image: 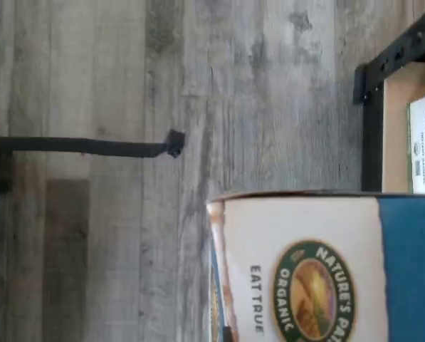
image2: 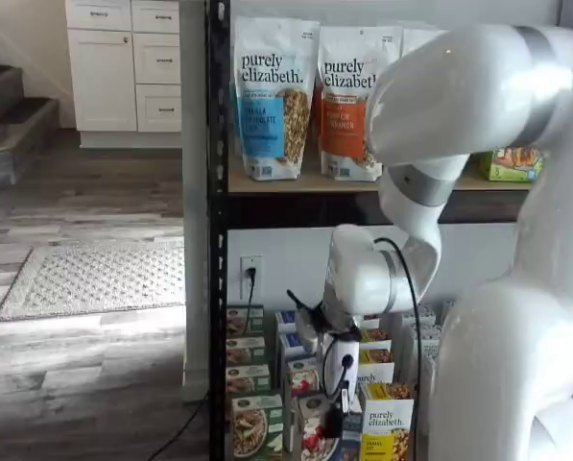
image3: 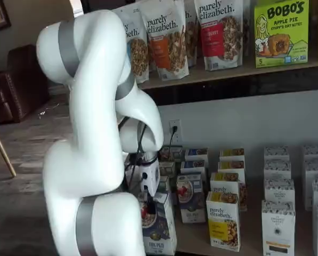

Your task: Pick up the blue and white box that is on the bottom shelf, the second box from the left

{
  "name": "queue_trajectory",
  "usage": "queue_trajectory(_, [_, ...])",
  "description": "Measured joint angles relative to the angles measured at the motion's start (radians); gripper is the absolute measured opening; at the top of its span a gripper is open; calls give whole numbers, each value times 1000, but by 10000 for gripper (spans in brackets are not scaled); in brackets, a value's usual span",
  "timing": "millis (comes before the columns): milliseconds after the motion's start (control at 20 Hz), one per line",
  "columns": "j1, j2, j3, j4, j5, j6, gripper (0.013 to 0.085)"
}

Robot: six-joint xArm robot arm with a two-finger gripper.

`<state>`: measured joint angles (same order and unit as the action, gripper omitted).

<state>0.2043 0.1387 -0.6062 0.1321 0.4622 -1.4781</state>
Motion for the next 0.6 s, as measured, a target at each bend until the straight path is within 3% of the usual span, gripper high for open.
queue_trajectory(600, [85, -325, 103, -61, 192, 151, 450])
